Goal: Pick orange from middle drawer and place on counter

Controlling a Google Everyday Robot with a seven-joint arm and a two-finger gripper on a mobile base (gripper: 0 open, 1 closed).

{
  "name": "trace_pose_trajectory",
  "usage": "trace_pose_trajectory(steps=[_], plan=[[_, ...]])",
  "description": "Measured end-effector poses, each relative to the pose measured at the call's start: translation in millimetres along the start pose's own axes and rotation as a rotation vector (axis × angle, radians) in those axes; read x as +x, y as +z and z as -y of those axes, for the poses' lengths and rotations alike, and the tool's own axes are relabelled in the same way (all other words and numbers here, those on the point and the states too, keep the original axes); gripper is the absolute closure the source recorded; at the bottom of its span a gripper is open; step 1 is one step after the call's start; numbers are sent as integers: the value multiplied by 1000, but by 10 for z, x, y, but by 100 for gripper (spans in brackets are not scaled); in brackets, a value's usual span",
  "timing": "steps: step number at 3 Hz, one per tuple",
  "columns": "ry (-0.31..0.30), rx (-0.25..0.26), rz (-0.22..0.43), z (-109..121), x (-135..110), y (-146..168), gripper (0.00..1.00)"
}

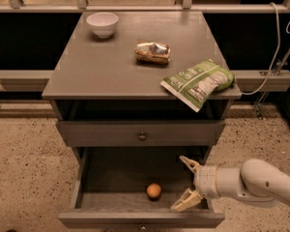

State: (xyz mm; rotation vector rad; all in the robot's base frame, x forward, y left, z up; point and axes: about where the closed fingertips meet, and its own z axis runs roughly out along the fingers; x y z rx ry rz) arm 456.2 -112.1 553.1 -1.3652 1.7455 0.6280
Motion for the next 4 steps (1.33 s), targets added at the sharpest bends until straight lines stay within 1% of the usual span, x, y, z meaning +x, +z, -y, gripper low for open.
trace_pose_trajectory(steps=[1, 2, 3, 4], plan=[[-34, 15, -7, 43, 291, 275, 0], [-60, -1, -14, 81, 471, 516, 8], [-76, -25, -9, 165, 535, 705, 26], [-71, -66, -12, 222, 656, 969, 28]])
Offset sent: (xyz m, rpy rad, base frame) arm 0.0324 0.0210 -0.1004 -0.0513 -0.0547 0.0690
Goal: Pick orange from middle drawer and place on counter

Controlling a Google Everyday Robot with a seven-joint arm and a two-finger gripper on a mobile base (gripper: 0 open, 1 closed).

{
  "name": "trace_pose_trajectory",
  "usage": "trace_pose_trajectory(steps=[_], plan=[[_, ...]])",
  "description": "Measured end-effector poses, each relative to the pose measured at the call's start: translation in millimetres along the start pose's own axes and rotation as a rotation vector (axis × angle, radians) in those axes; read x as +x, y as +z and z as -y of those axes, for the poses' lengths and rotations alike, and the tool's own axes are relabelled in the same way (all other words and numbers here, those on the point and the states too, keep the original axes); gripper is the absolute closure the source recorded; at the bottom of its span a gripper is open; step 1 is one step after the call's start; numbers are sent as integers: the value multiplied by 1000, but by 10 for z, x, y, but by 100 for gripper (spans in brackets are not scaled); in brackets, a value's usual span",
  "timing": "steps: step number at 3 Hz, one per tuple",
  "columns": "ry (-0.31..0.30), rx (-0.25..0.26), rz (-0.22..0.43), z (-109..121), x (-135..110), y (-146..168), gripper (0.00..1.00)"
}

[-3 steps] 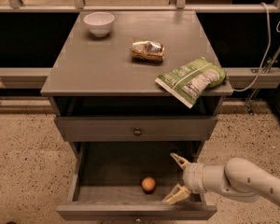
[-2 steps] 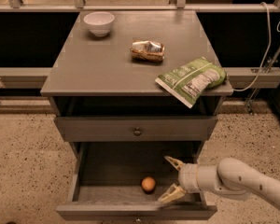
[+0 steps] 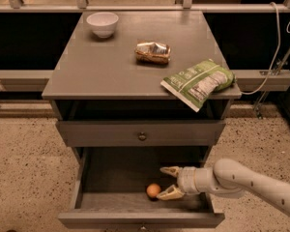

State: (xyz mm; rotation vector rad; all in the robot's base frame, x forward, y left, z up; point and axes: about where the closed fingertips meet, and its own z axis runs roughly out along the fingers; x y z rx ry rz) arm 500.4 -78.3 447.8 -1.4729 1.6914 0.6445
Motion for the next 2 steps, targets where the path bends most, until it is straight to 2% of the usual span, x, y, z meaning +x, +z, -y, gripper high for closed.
trace_pose_trajectory(steps=[2], plan=[[21, -55, -56, -84, 300, 324, 29]])
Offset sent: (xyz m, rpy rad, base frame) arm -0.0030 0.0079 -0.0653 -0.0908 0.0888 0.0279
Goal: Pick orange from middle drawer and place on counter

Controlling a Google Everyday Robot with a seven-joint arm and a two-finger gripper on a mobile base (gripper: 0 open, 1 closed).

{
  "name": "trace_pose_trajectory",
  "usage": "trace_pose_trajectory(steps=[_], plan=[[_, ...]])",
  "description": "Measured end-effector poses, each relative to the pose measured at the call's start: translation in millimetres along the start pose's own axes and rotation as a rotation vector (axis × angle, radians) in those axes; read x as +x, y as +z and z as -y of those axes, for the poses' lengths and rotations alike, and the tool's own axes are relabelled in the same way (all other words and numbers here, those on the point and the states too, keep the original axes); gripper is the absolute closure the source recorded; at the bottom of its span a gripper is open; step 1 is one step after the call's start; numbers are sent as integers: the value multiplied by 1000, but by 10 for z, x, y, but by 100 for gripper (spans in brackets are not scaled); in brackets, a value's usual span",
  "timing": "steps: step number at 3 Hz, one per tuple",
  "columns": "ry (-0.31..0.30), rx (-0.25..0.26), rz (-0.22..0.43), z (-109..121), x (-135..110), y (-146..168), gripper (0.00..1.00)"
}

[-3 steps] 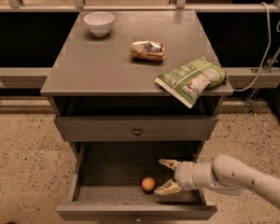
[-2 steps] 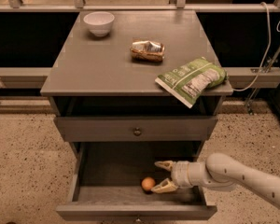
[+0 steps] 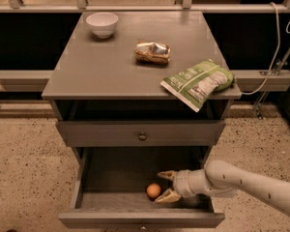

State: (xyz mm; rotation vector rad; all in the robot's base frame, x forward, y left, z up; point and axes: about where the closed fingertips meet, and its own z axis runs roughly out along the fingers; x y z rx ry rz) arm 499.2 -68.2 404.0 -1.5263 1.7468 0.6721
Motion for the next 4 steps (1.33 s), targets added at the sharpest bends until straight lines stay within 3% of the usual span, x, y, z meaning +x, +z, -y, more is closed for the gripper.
trace_pose_trajectory(steps=[2, 3, 4], plan=[[9, 6, -46, -27, 195, 273, 33], [19, 32, -16, 60, 168, 349, 51], [26, 44, 24, 113, 97, 394, 76]])
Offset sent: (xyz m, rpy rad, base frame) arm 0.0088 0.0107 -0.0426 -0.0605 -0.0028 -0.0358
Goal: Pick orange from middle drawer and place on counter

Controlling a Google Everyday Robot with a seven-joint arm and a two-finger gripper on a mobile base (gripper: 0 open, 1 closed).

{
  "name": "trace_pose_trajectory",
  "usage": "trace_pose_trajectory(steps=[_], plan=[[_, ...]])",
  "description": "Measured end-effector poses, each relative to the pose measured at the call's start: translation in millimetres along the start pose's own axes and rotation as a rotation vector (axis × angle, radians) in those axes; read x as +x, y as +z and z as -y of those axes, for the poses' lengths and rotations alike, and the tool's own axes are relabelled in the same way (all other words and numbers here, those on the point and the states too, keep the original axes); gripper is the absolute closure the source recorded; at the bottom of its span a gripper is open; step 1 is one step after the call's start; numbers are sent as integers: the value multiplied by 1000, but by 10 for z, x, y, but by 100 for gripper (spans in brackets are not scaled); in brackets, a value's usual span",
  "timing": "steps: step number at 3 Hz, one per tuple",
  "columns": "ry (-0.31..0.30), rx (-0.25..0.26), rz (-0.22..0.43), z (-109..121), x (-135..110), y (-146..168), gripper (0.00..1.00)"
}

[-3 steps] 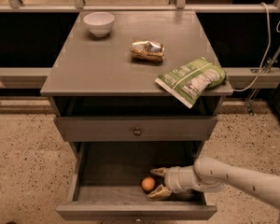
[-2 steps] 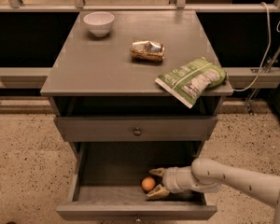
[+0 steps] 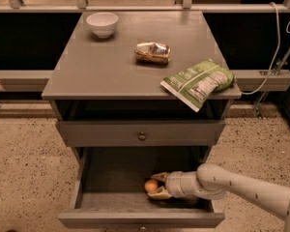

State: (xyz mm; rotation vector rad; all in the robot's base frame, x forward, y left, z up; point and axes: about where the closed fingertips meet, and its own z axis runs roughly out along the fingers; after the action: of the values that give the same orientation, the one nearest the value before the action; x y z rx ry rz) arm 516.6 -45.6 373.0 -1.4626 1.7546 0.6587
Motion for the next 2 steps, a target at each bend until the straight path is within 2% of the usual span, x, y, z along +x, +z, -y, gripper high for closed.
trace_pose_trajectory(steps=[1, 2], plan=[[17, 10, 73, 48, -137, -54, 97], [-18, 17, 188, 92, -724, -455, 100]])
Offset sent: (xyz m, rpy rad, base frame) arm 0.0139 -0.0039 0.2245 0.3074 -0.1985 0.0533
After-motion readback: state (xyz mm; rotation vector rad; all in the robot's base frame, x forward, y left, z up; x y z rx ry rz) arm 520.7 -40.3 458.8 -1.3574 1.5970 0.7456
